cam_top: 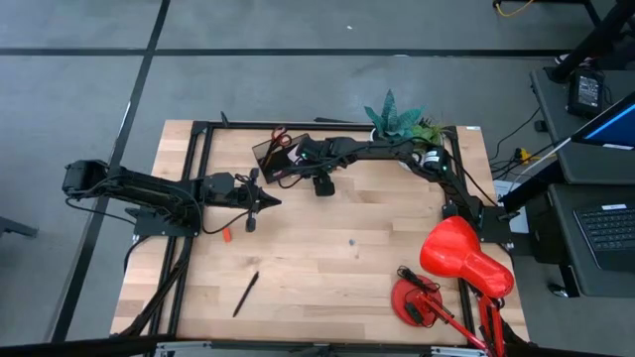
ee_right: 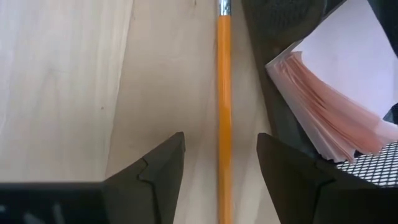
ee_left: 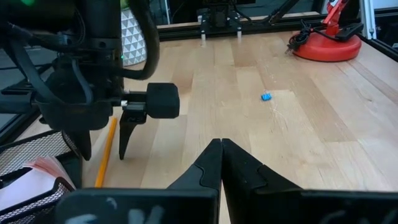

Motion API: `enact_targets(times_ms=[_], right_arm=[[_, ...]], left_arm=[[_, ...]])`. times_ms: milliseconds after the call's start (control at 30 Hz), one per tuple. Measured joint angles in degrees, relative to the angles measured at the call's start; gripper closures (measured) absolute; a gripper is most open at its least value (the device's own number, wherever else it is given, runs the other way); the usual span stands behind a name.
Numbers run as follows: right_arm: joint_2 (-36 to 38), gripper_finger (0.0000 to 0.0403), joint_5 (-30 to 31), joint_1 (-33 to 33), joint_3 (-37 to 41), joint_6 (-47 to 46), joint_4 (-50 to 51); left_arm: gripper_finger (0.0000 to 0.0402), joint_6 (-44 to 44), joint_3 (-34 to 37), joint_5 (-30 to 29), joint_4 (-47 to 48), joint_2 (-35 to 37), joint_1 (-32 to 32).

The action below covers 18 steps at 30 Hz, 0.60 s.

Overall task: Pick and place office supplies into organizer
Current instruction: Put the pencil into the desk organizer

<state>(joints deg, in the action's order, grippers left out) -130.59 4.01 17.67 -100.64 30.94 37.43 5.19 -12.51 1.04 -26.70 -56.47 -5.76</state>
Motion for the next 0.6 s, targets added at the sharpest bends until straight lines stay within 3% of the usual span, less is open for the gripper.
enact_targets(times_ms=[600], right_arm=[[0.95, 0.0201, -1.04, 0.97, -3.74, -2.54, 12.16]], left_arm=[[0.0398, 0.03, 0.0, 0.0, 0.94, 0.0, 0.01]])
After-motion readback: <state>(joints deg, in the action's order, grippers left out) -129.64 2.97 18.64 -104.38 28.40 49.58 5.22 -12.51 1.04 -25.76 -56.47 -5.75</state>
